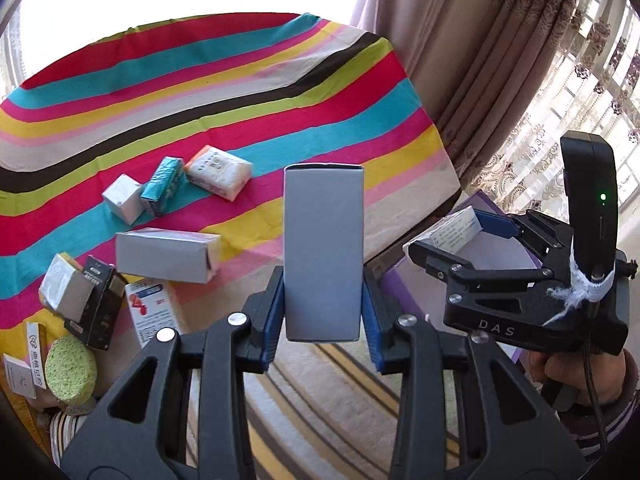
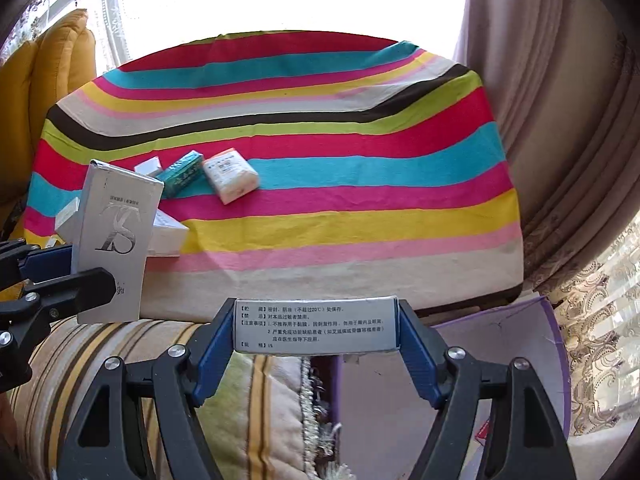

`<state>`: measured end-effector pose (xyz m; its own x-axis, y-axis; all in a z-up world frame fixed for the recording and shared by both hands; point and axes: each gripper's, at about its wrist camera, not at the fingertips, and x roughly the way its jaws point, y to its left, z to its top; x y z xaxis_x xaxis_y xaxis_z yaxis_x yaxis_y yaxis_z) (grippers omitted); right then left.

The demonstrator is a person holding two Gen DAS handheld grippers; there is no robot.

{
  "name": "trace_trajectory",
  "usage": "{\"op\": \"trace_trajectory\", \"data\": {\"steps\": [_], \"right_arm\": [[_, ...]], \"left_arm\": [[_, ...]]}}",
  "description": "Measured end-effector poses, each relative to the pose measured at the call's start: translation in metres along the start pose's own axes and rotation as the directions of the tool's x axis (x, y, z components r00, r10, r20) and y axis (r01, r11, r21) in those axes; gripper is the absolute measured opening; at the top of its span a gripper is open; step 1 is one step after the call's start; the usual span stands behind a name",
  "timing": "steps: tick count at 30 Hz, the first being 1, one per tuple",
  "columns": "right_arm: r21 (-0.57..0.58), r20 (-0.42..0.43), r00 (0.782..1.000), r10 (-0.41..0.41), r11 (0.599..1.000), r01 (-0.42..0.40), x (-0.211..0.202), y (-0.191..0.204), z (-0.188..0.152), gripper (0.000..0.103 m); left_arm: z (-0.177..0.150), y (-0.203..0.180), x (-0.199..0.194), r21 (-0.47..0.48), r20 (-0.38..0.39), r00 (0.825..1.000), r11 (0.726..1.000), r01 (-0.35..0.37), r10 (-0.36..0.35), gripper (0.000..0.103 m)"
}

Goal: Organize objects
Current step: 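Carry both boxes into the purple storage box and open both tools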

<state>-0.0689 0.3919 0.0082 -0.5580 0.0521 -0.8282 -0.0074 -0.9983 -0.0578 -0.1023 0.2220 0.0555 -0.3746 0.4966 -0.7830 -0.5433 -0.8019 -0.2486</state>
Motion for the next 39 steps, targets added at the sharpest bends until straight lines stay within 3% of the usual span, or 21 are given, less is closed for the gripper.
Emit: {"op": "trace_trajectory", "data": {"steps": [8,16,17,19,25,30,35,39], "right_arm": [[0.106,0.034,0.987,-0.155,0.983,0.150,-0.021,-0.066,-0.035,0.076],[0.187,0.032,0.974,-0.226,0.958,0.216,-0.034,-0.100,-0.059,0.076],[0.195,0.031,0.974,-0.226,0.957,0.216,-0.035,-0.102,-0.061,0.076],[0.211,0.031,0.974,-0.226,0.954,0.214,-0.036,-0.105,-0.063,0.076],[0.214,0.006,0.967,-0.253,0.945,0.246,-0.032,-0.107,-0.064,0.081],[0.193,0.044,0.960,-0.275,0.945,0.262,-0.039,-0.092,-0.057,0.084],[0.162,0.105,0.939,-0.328,0.937,0.310,-0.053,-0.071,-0.044,0.088],[0.134,0.149,0.961,-0.235,0.967,0.215,-0.063,-0.053,-0.032,0.088]], "left_arm": [[0.008,-0.069,0.040,0.147,-0.073,0.995,0.986,0.085,-0.074,0.040],[0.013,-0.113,0.074,0.201,-0.192,0.963,0.953,0.226,-0.188,0.041],[0.014,-0.117,0.075,0.209,-0.198,0.960,0.949,0.237,-0.196,0.043],[0.014,-0.124,0.076,0.219,-0.201,0.960,0.946,0.240,-0.197,0.066],[0.016,-0.109,0.071,0.181,-0.159,0.976,0.968,0.176,-0.148,0.085],[0.021,-0.088,0.047,0.194,-0.037,0.998,0.980,-0.033,0.041,0.093],[0.016,-0.056,0.020,0.169,0.073,0.984,0.971,-0.172,0.161,0.094],[0.006,-0.033,0.004,0.177,0.126,0.958,0.944,-0.278,0.259,0.094]]}}
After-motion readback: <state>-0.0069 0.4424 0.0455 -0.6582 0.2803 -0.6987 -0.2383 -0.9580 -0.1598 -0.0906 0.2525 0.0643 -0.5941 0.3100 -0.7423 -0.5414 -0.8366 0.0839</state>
